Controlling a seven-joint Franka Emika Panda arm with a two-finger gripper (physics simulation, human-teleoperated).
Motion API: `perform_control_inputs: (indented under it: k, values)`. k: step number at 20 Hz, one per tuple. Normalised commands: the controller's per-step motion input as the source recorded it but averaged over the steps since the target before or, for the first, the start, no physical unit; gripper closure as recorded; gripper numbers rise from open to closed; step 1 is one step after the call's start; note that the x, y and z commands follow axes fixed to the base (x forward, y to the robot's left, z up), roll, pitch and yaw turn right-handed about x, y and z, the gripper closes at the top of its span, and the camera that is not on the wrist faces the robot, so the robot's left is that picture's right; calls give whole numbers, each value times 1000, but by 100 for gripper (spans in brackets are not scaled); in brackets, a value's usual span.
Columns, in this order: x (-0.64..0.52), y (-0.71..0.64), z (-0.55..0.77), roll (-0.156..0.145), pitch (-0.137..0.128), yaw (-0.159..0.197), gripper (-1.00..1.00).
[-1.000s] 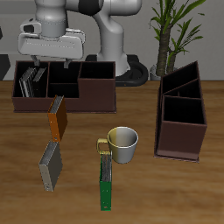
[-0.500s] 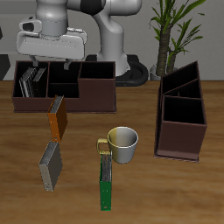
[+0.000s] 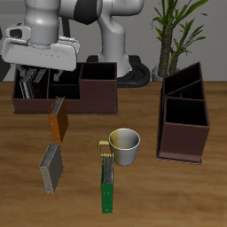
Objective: Place the striped book into the back desk caddy's left compartment and place the black book into the back desk caddy's left compartment and place the yellow book into the left desk caddy's right compartment
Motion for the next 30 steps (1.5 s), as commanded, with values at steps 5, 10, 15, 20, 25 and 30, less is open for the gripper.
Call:
perform_control_inputs:
  k: [5, 10, 15, 20, 25, 30]
  values:
    - [318, 54, 3, 56, -16, 1, -100]
    - [548, 246, -153, 56, -11, 43, -100]
    - [228, -19, -33, 61, -16, -2, -100]
    - [353, -164, -260, 36, 27, -17, -100]
    - [129, -73, -282, -4, -8, -59, -100]
    - [95, -68, -389, -7, -5, -40, -100]
